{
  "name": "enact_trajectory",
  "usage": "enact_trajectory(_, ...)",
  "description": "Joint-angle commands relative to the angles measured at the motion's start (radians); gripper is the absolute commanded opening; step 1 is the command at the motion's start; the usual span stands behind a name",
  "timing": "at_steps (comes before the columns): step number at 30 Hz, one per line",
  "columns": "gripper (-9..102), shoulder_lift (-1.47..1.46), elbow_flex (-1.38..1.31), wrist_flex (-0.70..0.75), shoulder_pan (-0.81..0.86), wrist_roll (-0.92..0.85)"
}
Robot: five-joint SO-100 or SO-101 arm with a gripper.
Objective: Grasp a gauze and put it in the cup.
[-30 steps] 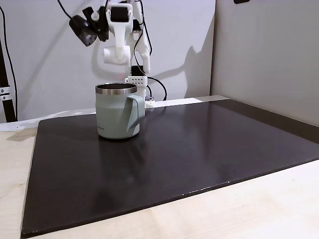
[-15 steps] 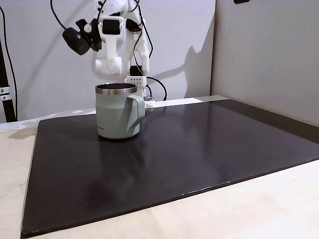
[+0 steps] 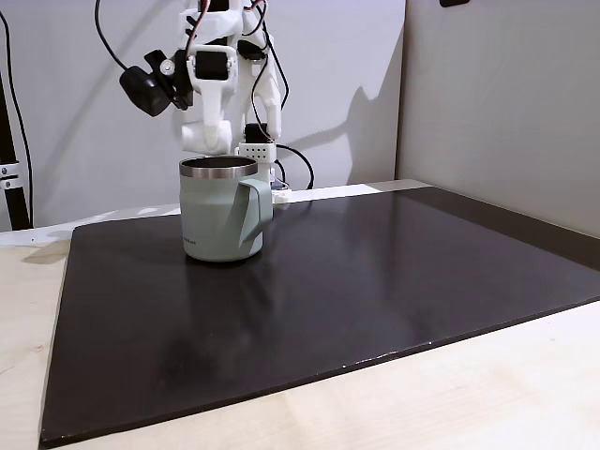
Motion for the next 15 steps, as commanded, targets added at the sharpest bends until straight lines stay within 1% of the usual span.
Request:
enact_trajectory(1,0,0.032,-0.006,-0.015,-0.009,0.011)
enact_trajectory(5,1,0.029,0.003,-0.017,-0.008,0.011)
enact_trajectory(7,7,0.032,0.011,-0.021,-0.002,0.009)
enact_trajectory(10,21,0.04,0.031,-0.031,0.005,0.006)
enact_trajectory(15,29,0.058,0.043,-0.043,0.009,0.006)
